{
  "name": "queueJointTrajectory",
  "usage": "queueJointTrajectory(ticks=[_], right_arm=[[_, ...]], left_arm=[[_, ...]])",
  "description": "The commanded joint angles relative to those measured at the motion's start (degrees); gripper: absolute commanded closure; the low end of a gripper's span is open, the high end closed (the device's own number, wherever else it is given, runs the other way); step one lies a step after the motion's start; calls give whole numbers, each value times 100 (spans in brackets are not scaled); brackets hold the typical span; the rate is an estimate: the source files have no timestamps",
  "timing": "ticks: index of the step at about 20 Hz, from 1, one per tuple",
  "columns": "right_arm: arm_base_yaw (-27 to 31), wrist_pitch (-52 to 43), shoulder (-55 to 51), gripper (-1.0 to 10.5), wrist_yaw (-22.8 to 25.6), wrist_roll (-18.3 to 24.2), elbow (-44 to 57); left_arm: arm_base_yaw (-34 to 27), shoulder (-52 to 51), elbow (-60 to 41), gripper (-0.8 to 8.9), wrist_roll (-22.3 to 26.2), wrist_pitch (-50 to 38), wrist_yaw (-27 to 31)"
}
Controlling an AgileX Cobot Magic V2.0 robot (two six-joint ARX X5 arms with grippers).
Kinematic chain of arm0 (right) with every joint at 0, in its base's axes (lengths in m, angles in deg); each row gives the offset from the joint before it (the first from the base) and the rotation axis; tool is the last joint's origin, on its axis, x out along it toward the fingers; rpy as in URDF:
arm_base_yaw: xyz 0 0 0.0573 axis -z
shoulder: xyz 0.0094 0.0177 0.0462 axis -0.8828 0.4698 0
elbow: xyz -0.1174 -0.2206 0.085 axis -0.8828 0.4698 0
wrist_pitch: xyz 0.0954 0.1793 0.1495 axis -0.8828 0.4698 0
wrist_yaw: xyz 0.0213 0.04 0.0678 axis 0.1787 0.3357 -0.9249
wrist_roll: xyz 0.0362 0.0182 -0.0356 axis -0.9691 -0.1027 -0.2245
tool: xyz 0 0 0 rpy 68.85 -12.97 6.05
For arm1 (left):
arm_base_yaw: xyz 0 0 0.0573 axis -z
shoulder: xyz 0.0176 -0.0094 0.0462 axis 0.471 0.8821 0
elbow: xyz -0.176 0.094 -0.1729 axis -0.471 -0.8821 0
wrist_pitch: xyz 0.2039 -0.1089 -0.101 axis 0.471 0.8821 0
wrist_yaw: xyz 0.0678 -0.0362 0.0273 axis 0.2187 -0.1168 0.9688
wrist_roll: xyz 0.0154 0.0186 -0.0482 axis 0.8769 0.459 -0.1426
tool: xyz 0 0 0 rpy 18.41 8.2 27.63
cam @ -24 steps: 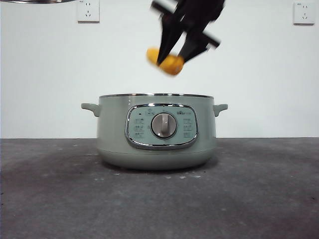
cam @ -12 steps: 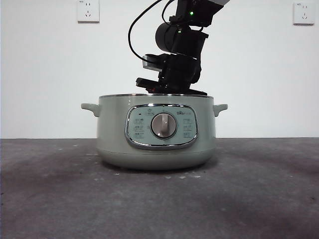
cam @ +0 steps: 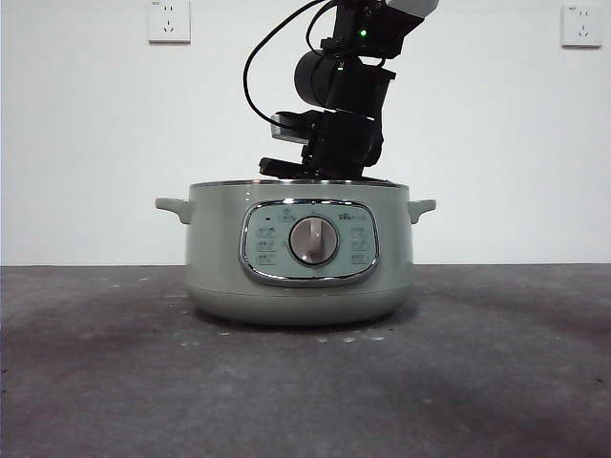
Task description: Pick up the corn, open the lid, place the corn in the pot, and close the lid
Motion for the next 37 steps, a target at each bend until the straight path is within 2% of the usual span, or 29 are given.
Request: queueJointTrajectory(ticks=[1, 7, 14, 15, 17, 22, 25, 28, 33, 37], right_arm=[[-59, -31, 153, 557, -2, -13, 4], [-63, 142, 149, 532, -44, -46, -450], [-63, 2173, 149, 537, -42, -133, -2769], [-63, 2175, 116, 538, -50, -223, -2992], [-63, 2175, -162, 541, -225, -433, -3152], [-232, 2184, -1119, 541, -280, -450, -3073], [-409, 2184, -1945, 541, -278, -420, -2621], [-595, 2184, -3010, 541, -275, -319, -1661], [-745, 2184, -5187, 541, 28, -339, 848], [-743, 2181, -6852, 541, 273, -647, 2931]], left_arm=[[-20, -68, 39, 821, 2, -306, -46], [-20, -68, 39, 821, 2, -302, -46], [-20, -13, 39, 821, 9, -413, -48], [-20, 33, 39, 821, 7, -468, -48], [-17, 164, 42, 821, 4, -678, -85], [-7, 651, 44, 821, 13, -874, -240], [11, 1043, 44, 821, 26, -1320, -317], [122, 1440, 44, 821, 9, -1853, -682], [533, 2430, 111, 821, -24, -2691, -684], [848, 3379, 485, 821, -46, -3182, -645]])
